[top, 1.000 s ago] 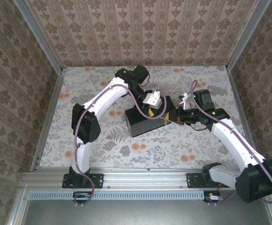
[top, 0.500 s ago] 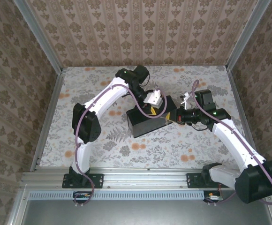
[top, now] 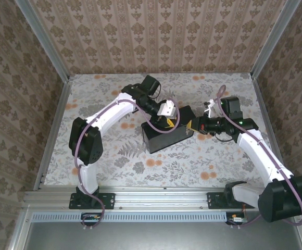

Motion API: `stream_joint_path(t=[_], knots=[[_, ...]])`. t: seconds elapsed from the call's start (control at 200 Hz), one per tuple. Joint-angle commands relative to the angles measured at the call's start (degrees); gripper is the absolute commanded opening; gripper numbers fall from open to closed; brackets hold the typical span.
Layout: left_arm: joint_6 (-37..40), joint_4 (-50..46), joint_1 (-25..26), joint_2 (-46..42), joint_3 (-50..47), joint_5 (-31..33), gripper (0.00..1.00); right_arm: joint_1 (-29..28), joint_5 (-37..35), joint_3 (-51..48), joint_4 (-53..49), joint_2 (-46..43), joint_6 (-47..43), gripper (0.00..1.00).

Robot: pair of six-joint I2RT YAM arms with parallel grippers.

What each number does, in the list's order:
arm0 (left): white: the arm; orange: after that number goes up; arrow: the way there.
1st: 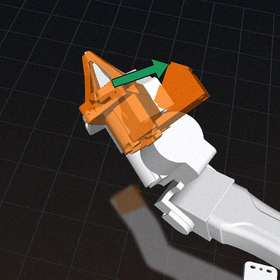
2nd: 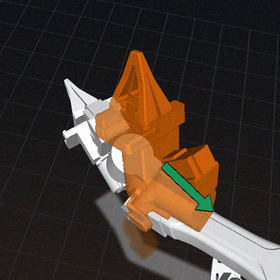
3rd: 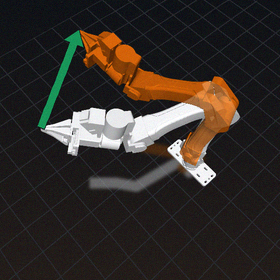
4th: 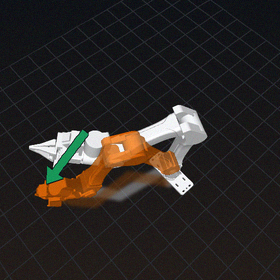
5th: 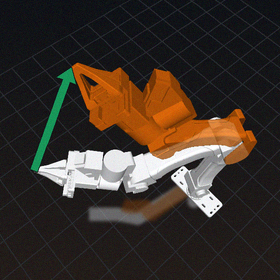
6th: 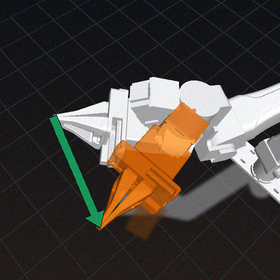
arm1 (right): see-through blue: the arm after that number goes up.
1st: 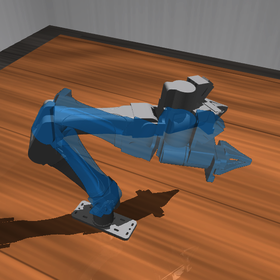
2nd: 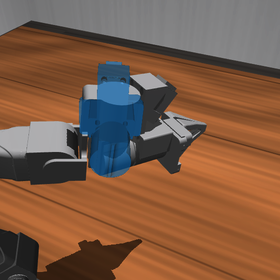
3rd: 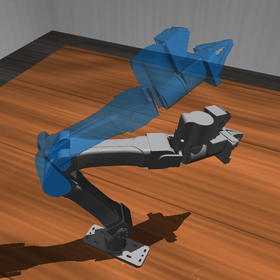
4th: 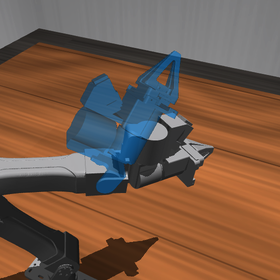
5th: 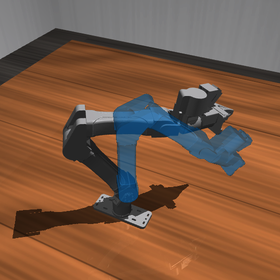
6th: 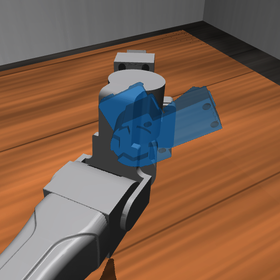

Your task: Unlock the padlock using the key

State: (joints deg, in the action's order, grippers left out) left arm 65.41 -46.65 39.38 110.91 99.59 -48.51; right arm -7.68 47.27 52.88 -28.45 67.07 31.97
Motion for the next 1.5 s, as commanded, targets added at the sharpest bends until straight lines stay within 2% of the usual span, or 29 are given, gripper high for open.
stream_joint_path(t=[0.0, 0.25, 0.715, 1.17, 1.49], knots=[[-2.24, 1.96, -1.04, -0.79, -1.5, -0.76, 0.1, 0.24, 3.35, 1.18, 3.5, 1.24, 1.66, 0.0], [-3.53, 4.1, -1.49, -1.84, -4.26, -1.28, 0.1, 0.21, 4.81, -0.31, 8.77, 3.26, 5.13, 0.0], [-4.06, 4.16, -1.64, -1.66, -4.71, -1.22, 0.11, 0.32, 3.54, -1.59, 8.76, 5.09, 7.25, 0.0], [-4.32, 4.19, -1.7, -1.66, -4.95, -1.28, 0.11, 0.21, 5.81, -3.82, 15.04, 5.13, 11.21, 0.0], [-4.5, 4.11, -1.67, -1.64, -4.79, -1.29, 0.11, 0.13, 6.45, -5.2, 15.45, 4.51, 11.67, 0.0]])
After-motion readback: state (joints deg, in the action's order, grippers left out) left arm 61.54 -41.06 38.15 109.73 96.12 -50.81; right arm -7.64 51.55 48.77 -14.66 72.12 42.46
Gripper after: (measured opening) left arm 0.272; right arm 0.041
